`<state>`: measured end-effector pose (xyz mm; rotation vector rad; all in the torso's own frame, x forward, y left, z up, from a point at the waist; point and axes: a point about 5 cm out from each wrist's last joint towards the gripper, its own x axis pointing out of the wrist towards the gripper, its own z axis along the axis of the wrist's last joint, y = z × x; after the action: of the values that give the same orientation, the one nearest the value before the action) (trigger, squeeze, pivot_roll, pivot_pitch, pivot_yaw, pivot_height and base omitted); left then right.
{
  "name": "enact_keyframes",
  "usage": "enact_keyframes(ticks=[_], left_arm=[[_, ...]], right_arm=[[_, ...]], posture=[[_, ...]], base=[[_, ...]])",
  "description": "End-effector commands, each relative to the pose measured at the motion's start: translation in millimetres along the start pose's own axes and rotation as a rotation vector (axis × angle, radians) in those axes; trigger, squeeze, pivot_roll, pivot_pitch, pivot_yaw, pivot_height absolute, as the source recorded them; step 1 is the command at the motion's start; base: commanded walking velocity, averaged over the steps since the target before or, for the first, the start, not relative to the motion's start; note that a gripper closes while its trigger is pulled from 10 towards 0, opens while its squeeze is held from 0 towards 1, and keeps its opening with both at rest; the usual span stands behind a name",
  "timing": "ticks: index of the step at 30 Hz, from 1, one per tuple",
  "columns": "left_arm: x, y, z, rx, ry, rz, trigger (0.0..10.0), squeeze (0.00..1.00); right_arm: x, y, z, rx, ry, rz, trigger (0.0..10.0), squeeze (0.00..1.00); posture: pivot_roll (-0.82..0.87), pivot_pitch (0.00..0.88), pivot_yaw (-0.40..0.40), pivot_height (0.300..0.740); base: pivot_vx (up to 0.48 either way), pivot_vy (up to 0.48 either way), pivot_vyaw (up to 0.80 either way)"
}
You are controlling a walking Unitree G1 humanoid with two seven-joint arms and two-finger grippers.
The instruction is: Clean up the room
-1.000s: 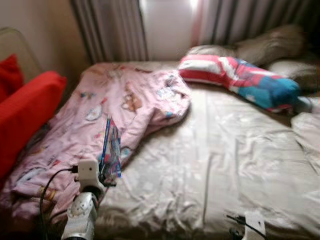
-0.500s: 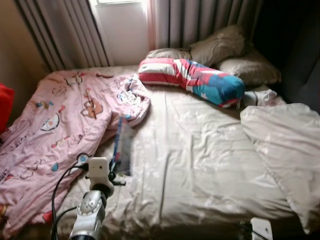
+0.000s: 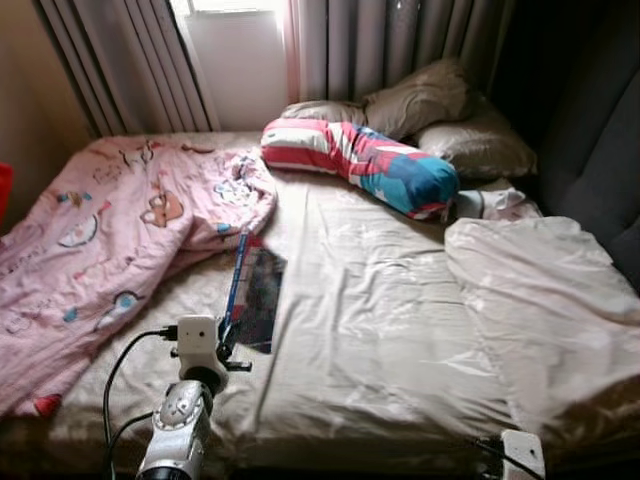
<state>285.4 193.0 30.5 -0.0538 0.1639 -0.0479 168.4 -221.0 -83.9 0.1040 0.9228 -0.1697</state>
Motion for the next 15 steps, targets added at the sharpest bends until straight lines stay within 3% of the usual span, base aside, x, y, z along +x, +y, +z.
enact_keyframes(ticks=[1,15], left_arm=[[4.3,2.5,12.2,0.011,-0.058,0.006,10.0,0.0],[5.3,1.3,13.4,0.007,-0.063,0.009,10.0,0.0]], right_arm=[[-0.9,-2.9,-2.7,-0.002,0.01,-0.008,10.0,0.0],[-0.2,-0.6,-1.0,-0.007,0.007,-0.001,10.0,0.0]], posture=[[-0.08,0.0,0.039,0.74],[-0.08,0.0,0.036,0.74]], base=[[0.0,-0.375,0.0],[0.0,-0.373,0.0]])
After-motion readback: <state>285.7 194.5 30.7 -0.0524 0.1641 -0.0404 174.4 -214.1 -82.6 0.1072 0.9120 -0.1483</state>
